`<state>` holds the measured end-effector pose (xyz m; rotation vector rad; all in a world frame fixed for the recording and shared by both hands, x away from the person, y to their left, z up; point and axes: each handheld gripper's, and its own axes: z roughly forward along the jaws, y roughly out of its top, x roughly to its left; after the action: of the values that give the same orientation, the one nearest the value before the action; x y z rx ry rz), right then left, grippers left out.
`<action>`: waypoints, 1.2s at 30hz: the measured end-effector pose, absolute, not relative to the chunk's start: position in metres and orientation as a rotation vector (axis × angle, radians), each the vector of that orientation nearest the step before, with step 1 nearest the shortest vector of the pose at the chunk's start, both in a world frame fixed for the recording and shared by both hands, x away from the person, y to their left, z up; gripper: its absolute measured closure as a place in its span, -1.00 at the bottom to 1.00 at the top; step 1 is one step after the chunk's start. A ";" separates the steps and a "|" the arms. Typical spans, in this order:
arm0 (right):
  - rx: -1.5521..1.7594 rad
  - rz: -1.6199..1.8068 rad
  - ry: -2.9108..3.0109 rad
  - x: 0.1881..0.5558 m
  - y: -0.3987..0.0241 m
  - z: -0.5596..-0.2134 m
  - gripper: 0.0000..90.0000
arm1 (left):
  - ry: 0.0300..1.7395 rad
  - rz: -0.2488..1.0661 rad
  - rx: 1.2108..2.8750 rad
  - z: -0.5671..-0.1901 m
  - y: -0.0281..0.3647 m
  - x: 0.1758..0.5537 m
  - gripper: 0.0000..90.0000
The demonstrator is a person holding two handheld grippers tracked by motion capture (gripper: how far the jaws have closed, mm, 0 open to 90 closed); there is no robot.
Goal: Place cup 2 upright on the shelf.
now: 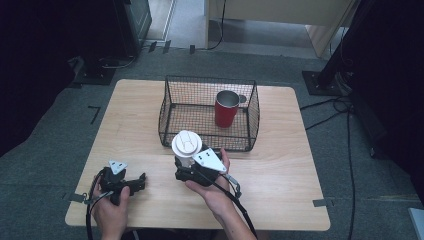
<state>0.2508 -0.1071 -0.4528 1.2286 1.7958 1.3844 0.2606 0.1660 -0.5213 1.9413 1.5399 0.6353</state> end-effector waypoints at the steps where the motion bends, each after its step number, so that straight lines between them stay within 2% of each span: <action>1: 1.230 1.381 1.795 0.251 -0.106 -0.453 -0.85 | 1.540 0.635 1.942 -0.521 0.166 0.261 -1.00; 19: 1.269 1.340 1.793 0.263 -0.095 -0.454 -0.84 | 1.542 0.635 1.940 -0.521 0.166 0.261 -1.00; 26: 1.297 1.337 1.772 0.267 -0.088 -0.457 -0.71 | 1.542 0.635 1.939 -0.521 0.166 0.261 -1.00; 36: 1.287 1.313 1.785 0.269 -0.088 -0.457 -0.67 | 1.542 0.635 1.938 -0.521 0.166 0.261 -1.00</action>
<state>0.2685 -0.0875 -0.4575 1.2868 1.7855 1.3134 0.2610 0.1656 -0.5214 1.9382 1.5424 0.6352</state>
